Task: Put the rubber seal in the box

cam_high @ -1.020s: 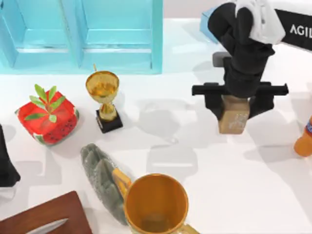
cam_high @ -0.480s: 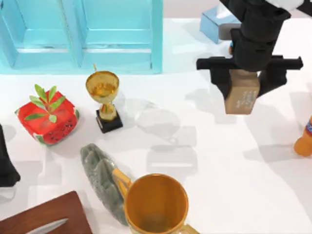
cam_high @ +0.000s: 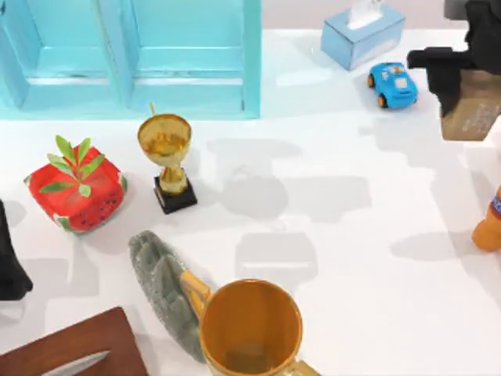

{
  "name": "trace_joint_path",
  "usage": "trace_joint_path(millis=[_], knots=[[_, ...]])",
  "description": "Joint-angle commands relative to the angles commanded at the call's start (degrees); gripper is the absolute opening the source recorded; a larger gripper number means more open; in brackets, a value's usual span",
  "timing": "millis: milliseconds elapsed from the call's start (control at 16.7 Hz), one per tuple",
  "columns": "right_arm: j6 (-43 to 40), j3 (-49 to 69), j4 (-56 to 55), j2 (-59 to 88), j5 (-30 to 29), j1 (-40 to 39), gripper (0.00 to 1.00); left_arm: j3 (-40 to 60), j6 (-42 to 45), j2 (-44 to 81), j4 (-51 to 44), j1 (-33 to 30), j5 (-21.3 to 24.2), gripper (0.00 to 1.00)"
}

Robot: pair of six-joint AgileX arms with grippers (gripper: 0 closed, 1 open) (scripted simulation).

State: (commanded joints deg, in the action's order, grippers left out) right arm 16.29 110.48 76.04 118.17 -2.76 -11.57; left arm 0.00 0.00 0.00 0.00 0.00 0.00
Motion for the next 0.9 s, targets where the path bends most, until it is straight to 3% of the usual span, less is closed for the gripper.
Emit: trace_joint_path(millis=[300, 480, 660, 900], knots=[[-22.59, -6.09, 0.92, -6.32, -0.71, 22.88, 0.0, 0.0, 0.0, 0.0, 0.0, 0.0, 0.0, 1.0], [-34.09, -10.03, 2.88, -9.38, 0.66, 32.21, 0.0, 0.0, 0.0, 0.0, 0.0, 0.0, 0.0, 1.0], [-40.17, -12.94, 4.35, -11.61, 2.31, 36.69, 0.0, 0.0, 0.0, 0.0, 0.0, 0.0, 0.0, 1.0], [-41.16, -13.52, 4.66, -12.03, 2.69, 37.27, 0.0, 0.0, 0.0, 0.0, 0.0, 0.0, 0.0, 1.0]])
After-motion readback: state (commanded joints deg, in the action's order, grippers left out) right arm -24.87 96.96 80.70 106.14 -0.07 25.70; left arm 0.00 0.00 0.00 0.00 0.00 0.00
